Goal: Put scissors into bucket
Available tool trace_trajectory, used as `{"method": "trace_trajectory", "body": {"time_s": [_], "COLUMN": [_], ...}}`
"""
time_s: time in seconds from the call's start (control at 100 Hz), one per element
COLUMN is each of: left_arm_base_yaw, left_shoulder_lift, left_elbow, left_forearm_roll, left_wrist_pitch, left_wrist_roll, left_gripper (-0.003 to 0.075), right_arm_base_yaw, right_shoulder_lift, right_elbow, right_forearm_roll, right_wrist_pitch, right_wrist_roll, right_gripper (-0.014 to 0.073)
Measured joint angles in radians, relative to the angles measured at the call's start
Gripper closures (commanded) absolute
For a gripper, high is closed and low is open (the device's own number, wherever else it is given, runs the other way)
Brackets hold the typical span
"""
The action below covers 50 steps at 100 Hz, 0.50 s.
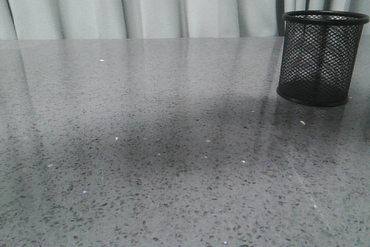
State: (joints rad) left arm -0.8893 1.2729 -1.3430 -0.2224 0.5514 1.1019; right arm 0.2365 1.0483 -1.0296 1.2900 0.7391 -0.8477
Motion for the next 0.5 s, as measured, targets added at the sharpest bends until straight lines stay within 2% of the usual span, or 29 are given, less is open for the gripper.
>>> {"method": "trace_trajectory", "body": {"time_s": [0.01, 0.11, 0.16, 0.23, 0.33, 0.38, 0.44, 0.5], "left_arm_base_yaw": [0.002, 0.005, 0.006, 0.006, 0.017, 0.028, 0.044, 0.065], "left_shoulder_lift": [0.0, -0.013, -0.025, -0.048, -0.096, -0.134, -0.184, -0.237], "left_elbow": [0.0, 0.005, 0.007, 0.013, 0.017, 0.015, 0.007, 0.005], "left_forearm_roll": [0.002, 0.016, 0.023, 0.027, 0.016, 0.002, -0.007, -0.009], "left_wrist_pitch": [-0.002, -0.011, -0.013, -0.013, 0.0, -0.012, -0.014, 0.002], "left_wrist_roll": [0.0, 0.0, -0.009, -0.027, -0.085, -0.121, -0.153, -0.178], "left_gripper": [0.073, 0.0719, 0.0683, 0.0573, 0.0364, 0.031, 0.0309, 0.0342], "right_arm_base_yaw": [0.0, 0.011, 0.013, 0.015, 0.018, 0.009, -0.01, -0.024], "right_shoulder_lift": [0.0, 0.019, 0.025, 0.025, 0.025, 0.025, 0.036, 0.046], "right_elbow": [-0.002, -0.021, -0.027, -0.032, -0.048, -0.057, -0.074, -0.1], "right_forearm_roll": [0.0, 0.011, 0.02, 0.024, 0.024, -0.018, -0.074, -0.131], "right_wrist_pitch": [0.003, 0.009, 0.012, 0.017, 0.035, 0.028, 0.013, 0.01], "right_wrist_roll": [0.0, 0.004, 0.004, 0.004, 0.002, 0.0, 0.003, 0.021], "right_gripper": [0.0666, 0.0655, 0.0655, 0.0655, 0.0655, 0.0655, 0.0655, 0.0655]}}
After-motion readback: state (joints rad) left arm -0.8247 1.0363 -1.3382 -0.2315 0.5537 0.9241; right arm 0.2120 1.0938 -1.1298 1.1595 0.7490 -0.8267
